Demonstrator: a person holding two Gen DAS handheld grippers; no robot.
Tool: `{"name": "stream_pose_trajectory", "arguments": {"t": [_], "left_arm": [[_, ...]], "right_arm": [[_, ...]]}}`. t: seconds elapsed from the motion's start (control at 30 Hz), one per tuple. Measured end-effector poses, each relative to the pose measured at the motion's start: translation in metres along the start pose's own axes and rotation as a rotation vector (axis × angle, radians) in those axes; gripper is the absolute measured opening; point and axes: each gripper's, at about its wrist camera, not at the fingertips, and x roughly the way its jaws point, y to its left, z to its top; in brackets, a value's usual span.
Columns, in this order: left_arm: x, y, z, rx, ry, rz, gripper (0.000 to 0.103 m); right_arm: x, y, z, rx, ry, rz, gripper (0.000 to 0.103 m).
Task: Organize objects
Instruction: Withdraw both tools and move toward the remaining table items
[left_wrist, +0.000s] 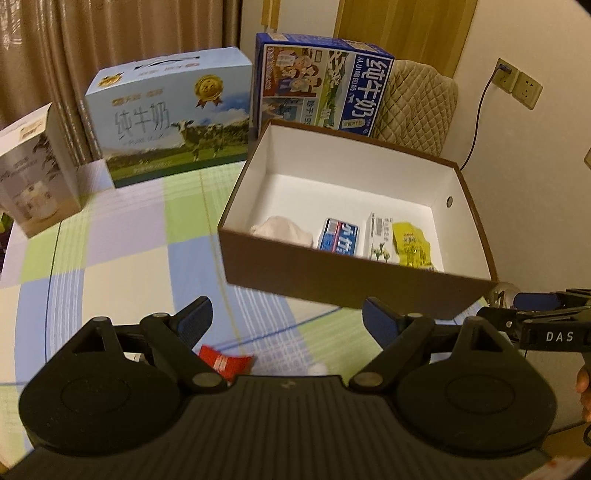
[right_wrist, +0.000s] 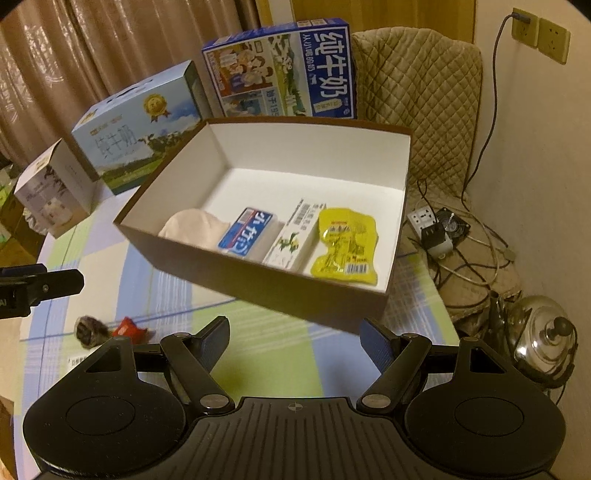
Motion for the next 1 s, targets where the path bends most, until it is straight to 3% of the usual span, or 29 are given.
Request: {"name": "stream_pose_trajectory", "arguments": {"t": [0.5,1.0], "left_arm": [[-0.026,0.019,-0.050,-0.061,0.011,0.037,0.086],[-0.031,0.048,-0.095,-0.127,0.066,0.104,0.086]], "right_arm": [[-0.006,0.019,-0.041,-0.050,0.051,0.034,0.075],[0.020,0.040,-0.076,-0.120,0.154,0.073,0.075]]}}
